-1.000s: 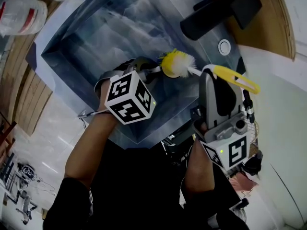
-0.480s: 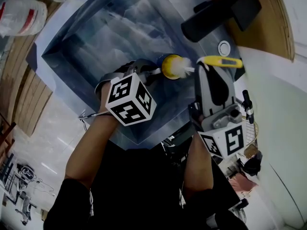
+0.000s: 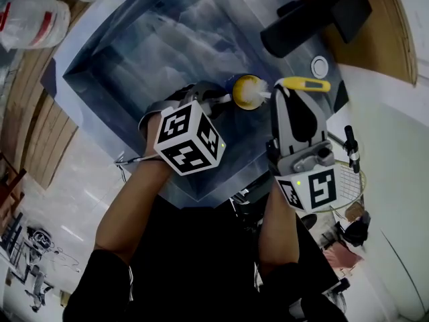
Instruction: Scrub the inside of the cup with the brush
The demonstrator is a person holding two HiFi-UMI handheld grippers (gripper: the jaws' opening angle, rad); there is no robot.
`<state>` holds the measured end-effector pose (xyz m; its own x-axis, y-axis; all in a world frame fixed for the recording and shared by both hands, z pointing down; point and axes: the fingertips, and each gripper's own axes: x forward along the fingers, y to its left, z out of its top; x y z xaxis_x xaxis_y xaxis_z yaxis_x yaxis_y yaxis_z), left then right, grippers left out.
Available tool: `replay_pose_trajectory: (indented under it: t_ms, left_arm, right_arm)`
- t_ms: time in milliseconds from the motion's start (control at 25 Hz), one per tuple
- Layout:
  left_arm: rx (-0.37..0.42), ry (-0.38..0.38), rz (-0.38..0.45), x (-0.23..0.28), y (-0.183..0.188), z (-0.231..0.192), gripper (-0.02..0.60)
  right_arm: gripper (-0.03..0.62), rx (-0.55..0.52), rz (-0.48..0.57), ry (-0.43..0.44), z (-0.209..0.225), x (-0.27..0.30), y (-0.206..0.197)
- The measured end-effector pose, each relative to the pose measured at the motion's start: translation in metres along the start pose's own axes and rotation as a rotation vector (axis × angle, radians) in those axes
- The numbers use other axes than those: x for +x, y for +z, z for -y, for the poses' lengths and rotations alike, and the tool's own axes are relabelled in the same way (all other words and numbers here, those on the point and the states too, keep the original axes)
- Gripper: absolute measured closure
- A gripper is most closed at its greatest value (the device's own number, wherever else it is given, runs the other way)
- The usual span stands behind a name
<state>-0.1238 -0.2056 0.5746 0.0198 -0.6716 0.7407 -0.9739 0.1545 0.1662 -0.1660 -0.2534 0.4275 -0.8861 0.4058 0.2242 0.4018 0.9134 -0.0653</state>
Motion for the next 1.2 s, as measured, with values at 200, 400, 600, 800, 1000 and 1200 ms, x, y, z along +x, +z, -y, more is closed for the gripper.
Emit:
replay_pose_trajectory:
  t_ms: [200,400,600,800,1000,1200]
  left_arm:
    - [-0.002,0.003,-0.001,0.000,0.000,0.000,0.500]
    - [-0.005,0.000,-0.002,0.000,0.000,0.000,0.500]
    - [-0.007,0.002,-0.003,-0.001,-0.001,0.000,0.500]
    - [-0.004,0.006,-0.005,0.000,0.000,0.000,0.500]
    - [-0.002,0.007,-0.003,0.001,-0.001,0.000,0.499]
    - [-0.036,-0.020,-0.028,-0.004,-0.006,0.001,0.488]
  right_arm:
    - [0.551,0.025,0.001,0.016,-0.002,0.001,0.003]
    - [0.551,-0.031,0.060,0.022,-0.007,-0.033,0.054]
    - [0.551,-0.003,0.022,0.070,-0.024,-0.049,0.054]
    - [0.551,0.044,-0.061,0.066,-0.022,-0.027,-0.006]
    - [0.551,0.056,-0.040,0.048,-0.011,-0.021,-0.012]
    - [0.551,0.086,-0.012,0.038,-0.007,-0.029,0.003]
